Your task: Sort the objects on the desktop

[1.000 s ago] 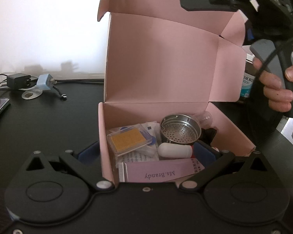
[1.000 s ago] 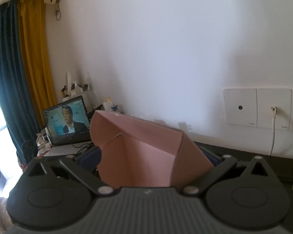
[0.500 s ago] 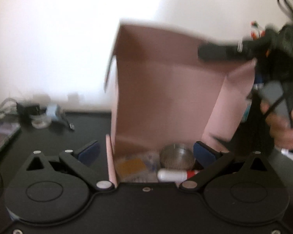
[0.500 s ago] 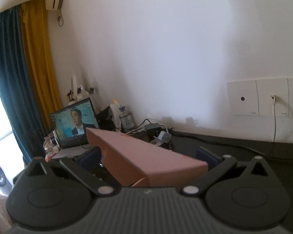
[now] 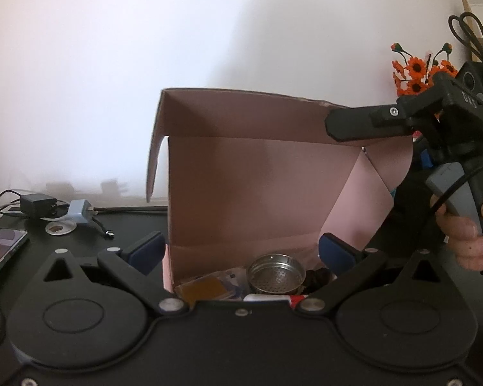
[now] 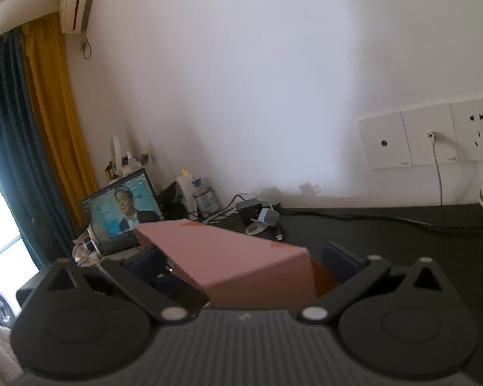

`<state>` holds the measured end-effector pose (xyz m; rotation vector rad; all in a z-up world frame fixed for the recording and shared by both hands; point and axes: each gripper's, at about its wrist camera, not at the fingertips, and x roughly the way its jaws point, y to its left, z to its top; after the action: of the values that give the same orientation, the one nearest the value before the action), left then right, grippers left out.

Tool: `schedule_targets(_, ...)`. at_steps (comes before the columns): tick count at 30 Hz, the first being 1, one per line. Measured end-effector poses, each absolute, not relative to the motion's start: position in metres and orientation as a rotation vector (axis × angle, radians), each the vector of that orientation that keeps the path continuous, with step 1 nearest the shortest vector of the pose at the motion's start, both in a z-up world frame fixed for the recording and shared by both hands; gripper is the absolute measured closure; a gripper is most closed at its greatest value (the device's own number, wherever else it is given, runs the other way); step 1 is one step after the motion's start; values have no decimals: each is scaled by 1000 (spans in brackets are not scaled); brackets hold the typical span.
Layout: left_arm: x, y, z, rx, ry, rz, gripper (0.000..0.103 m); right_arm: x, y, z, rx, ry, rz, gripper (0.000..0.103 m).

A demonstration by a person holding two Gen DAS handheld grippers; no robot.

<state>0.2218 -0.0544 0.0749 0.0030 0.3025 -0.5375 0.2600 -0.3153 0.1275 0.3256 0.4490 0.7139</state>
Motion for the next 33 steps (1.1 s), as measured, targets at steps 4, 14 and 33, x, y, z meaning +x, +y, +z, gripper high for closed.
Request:
schedule_targets(4,222,-53,75,7,288,-544,0,256,-315,127,340,447,708,1)
schedule_targets(14,217,-51,80,2,249,-549,0,249,-317,126,349,442,694,1)
schedule_targets(33,213,-52,81,7,242,-548,0,236,-327,122,398,443,657,1)
